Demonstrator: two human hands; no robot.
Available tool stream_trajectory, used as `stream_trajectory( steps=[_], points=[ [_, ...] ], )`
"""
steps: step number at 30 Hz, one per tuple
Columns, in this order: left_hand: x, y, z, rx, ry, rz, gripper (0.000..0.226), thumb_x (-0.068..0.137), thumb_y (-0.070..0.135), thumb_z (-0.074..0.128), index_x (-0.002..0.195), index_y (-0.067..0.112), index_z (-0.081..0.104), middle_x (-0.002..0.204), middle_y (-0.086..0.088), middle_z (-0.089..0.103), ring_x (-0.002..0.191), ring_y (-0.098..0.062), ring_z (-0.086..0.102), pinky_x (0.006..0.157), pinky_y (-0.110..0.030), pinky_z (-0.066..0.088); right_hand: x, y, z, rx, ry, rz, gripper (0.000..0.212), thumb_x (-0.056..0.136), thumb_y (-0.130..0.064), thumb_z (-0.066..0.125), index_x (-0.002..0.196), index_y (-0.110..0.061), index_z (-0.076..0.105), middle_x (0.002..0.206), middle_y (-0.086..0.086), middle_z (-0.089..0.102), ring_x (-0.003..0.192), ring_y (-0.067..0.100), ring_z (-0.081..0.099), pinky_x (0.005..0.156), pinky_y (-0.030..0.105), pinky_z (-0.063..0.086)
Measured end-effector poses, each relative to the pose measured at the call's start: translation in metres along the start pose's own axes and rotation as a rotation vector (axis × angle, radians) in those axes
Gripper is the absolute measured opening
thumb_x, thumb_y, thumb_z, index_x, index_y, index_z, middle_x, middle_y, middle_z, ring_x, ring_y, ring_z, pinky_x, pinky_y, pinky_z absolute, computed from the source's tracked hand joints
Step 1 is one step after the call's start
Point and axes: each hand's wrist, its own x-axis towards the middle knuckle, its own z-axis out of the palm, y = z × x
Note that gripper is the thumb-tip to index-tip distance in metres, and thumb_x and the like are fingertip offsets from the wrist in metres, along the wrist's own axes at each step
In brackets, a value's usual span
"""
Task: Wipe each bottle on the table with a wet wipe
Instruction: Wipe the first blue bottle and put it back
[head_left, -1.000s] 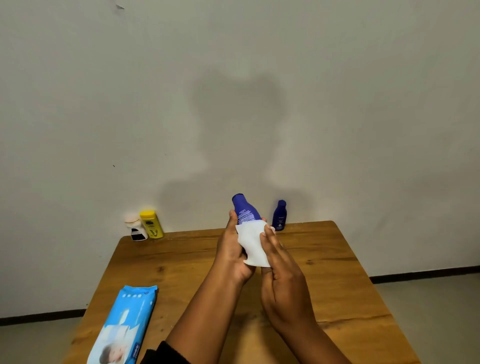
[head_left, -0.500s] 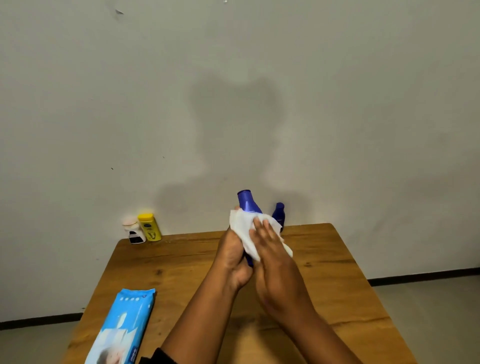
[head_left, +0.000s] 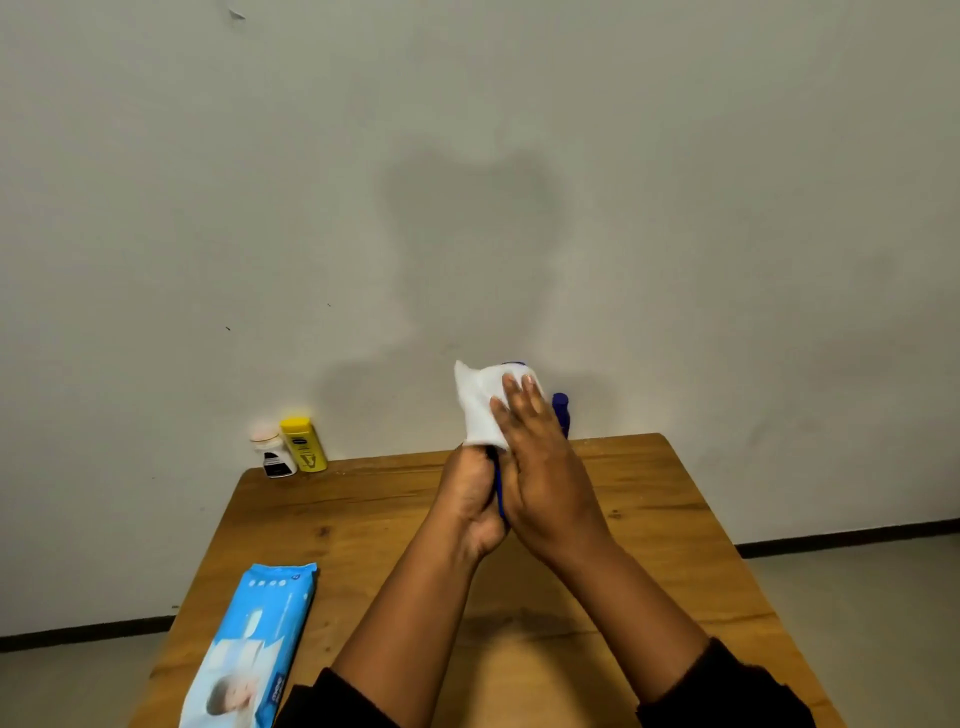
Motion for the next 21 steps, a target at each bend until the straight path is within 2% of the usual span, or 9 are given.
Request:
stream_trajectory(
  steps=[3,5,7,9,11,14,16,19,21],
  points=[
    [0.0,0.009,-0.012,0.005,0.039,-0.112,0.056,0.092,0.041,0.061,0.118,-0.009,0.057,0.104,-0.027,0.069,0.089,-0.033,0.07,0.08,-0.042,0.058,-0.042,-0.006,0.011,-0.016,-0.11,-0.05,0.058,0.093,-0.025,0.026,0.151,-0.025,0.016,0.16,-0.009,0.01,0.148,0.009,0.001,0.12,0.043,0.014],
    [0.014,0.016,-0.022,-0.014,0.056,-0.155,0.062,0.08,0.058,0.061,0.105,0.001,0.06,0.09,-0.015,0.069,0.074,-0.026,0.068,0.072,-0.038,0.057,-0.067,-0.006,0.019,-0.06,-0.094,-0.09,0.063,0.093,-0.026,0.03,0.151,-0.031,0.007,0.159,-0.012,0.01,0.148,0.009,0.003,0.118,0.043,0.018],
    [0.014,0.018,-0.022,0.055,0.052,-0.124,0.065,0.074,0.063,0.062,0.104,0.006,0.062,0.089,-0.012,0.068,0.074,-0.023,0.067,0.072,-0.035,0.056,-0.078,-0.006,0.024,-0.056,-0.021,-0.102,0.067,0.092,-0.025,0.035,0.151,-0.036,0.005,0.158,-0.016,0.011,0.147,0.006,0.007,0.116,0.039,0.019],
    [0.007,0.01,-0.021,0.175,0.098,-0.024,0.054,0.08,0.051,0.068,0.109,0.006,0.063,0.095,-0.015,0.068,0.083,-0.026,0.067,0.078,-0.038,0.054,-0.073,-0.011,0.022,0.101,0.037,0.015,0.059,0.095,-0.023,0.037,0.149,-0.036,0.016,0.157,-0.016,0.019,0.146,0.004,0.014,0.116,0.035,0.024],
    [0.0,0.0,-0.02,0.292,0.063,0.079,0.038,0.088,0.033,0.066,0.118,0.009,0.063,0.105,-0.019,0.069,0.093,-0.03,0.068,0.078,-0.04,0.055,-0.059,-0.013,0.015,0.309,0.125,0.199,0.048,0.099,-0.02,0.04,0.145,-0.031,0.032,0.152,-0.011,0.036,0.139,0.003,0.033,0.111,0.033,0.038],
    [-0.004,-0.008,-0.016,0.525,-0.04,0.196,0.031,0.096,0.019,0.058,0.126,0.023,0.062,0.113,-0.009,0.072,0.1,-0.026,0.07,0.082,-0.038,0.057,-0.033,-0.013,-0.009,0.608,0.223,0.497,0.032,0.1,-0.021,0.045,0.13,-0.024,0.057,0.123,0.001,0.066,0.107,0.009,0.064,0.089,0.033,0.056],
    [-0.005,-0.009,-0.015,0.655,-0.058,0.238,0.034,0.096,0.017,0.06,0.127,0.032,0.06,0.115,0.0,0.072,0.106,-0.024,0.068,0.089,-0.04,0.057,-0.021,-0.013,-0.025,0.817,0.264,0.642,0.022,0.099,-0.025,0.048,0.111,-0.024,0.067,0.1,0.0,0.074,0.091,0.011,0.07,0.074,0.027,0.057],
    [-0.008,-0.009,-0.016,0.825,-0.04,0.273,0.039,0.094,0.016,0.063,0.125,0.039,0.057,0.11,0.008,0.068,0.101,-0.021,0.065,0.085,-0.038,0.054,-0.01,-0.011,-0.045,0.967,0.385,0.686,0.021,0.098,-0.026,0.051,0.09,-0.026,0.07,0.085,-0.008,0.076,0.087,0.014,0.07,0.07,0.027,0.054],
    [-0.007,-0.008,-0.016,0.882,-0.038,0.297,0.042,0.094,0.014,0.063,0.125,0.04,0.053,0.113,0.012,0.064,0.1,-0.011,0.062,0.086,-0.032,0.052,-0.005,-0.011,-0.053,0.883,0.408,0.635,0.022,0.097,-0.028,0.051,0.085,-0.029,0.068,0.081,-0.01,0.074,0.085,0.012,0.069,0.071,0.027,0.054]
  ],
)
